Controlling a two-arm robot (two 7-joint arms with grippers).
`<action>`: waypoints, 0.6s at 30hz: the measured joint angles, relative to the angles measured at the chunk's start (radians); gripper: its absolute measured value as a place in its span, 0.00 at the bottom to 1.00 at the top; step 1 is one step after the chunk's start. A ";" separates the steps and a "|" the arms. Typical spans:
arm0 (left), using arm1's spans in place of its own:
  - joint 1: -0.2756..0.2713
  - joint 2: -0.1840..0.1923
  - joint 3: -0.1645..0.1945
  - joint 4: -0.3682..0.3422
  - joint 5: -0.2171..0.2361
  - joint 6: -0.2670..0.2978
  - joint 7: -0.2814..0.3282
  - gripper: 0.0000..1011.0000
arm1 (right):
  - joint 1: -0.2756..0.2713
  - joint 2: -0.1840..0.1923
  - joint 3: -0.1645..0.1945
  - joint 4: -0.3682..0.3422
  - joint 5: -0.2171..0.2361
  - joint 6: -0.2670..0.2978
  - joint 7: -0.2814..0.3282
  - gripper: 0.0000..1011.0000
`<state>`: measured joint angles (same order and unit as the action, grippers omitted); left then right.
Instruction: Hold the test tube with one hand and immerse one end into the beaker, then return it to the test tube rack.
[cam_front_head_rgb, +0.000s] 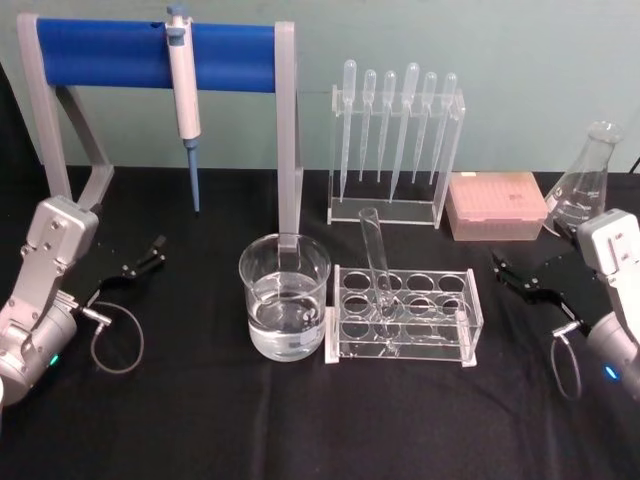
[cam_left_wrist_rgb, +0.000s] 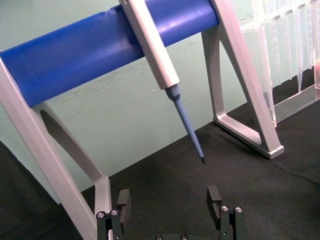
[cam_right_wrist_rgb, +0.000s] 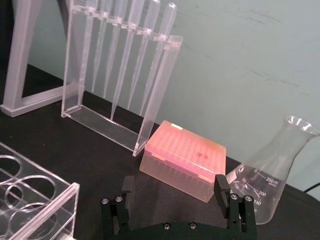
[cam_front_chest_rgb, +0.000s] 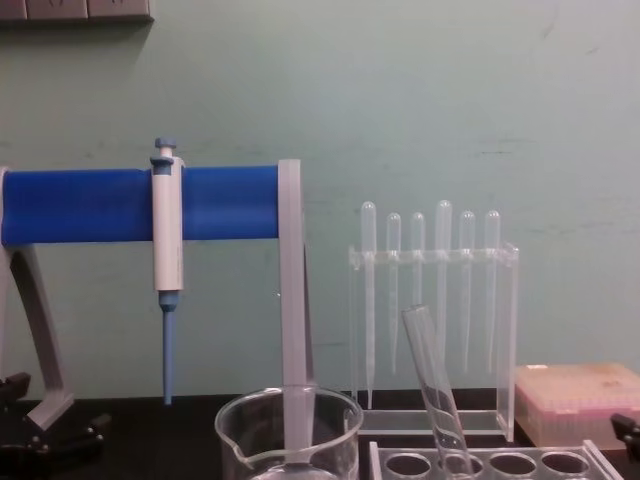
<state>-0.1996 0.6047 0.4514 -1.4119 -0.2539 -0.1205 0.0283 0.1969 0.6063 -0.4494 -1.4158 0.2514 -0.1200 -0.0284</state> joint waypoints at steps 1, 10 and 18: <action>0.000 0.000 0.000 0.000 0.000 0.000 0.000 0.99 | -0.005 0.004 0.002 -0.008 -0.005 0.001 -0.001 0.99; 0.000 0.000 0.000 0.000 0.000 0.000 0.000 0.99 | -0.132 0.087 0.062 -0.182 -0.034 0.016 -0.024 0.99; 0.000 0.000 0.000 0.000 0.000 0.000 0.000 0.99 | -0.174 0.123 0.085 -0.329 0.066 0.061 0.110 0.99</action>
<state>-0.1995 0.6047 0.4514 -1.4120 -0.2539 -0.1205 0.0283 0.0230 0.7292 -0.3649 -1.7448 0.3171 -0.0591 0.0820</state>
